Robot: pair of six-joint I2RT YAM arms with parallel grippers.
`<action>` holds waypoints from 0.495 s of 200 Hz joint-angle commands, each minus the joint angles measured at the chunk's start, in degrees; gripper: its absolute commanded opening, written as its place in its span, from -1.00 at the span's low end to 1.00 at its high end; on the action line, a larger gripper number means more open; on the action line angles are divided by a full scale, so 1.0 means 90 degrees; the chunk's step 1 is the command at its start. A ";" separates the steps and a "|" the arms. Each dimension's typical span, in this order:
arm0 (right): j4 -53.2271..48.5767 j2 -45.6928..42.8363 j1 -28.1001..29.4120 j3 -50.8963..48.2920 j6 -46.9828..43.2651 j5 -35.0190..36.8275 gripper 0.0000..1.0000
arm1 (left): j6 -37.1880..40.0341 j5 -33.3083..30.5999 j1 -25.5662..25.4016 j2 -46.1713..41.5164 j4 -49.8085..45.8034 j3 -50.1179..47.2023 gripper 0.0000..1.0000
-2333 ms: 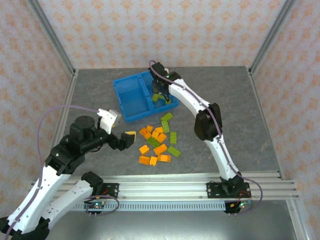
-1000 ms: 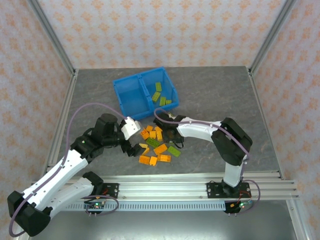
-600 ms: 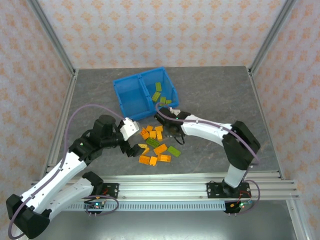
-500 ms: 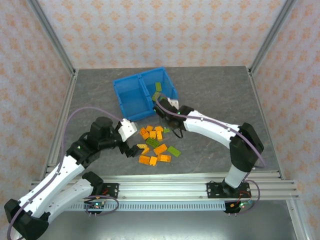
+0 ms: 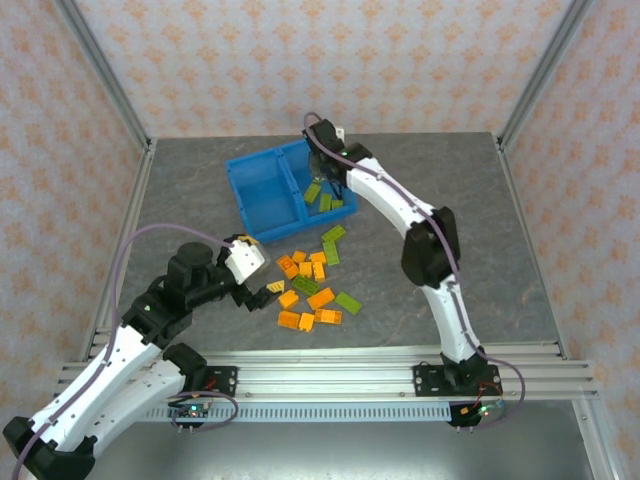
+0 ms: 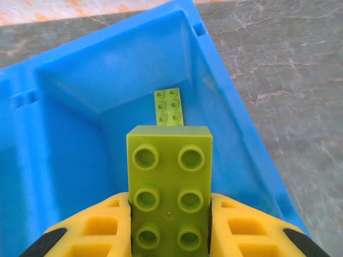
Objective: Sort the legos into containers by color
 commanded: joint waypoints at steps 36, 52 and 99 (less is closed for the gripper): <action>-0.1115 0.1344 -0.0087 0.1813 -0.0272 -0.0151 -0.19 | 0.0178 -0.0215 -0.0036 -0.0017 0.0108 -0.0048 0.99; -0.1117 0.1271 -0.0084 0.1854 -0.0217 -0.0279 -0.08 | 0.0178 -0.0210 -0.0037 -0.0012 0.0131 -0.0062 0.99; -0.1216 0.0382 -0.0081 0.1597 -0.0173 -0.0395 -0.05 | 0.0178 -0.0119 -0.0041 0.0008 0.0106 -0.0053 0.99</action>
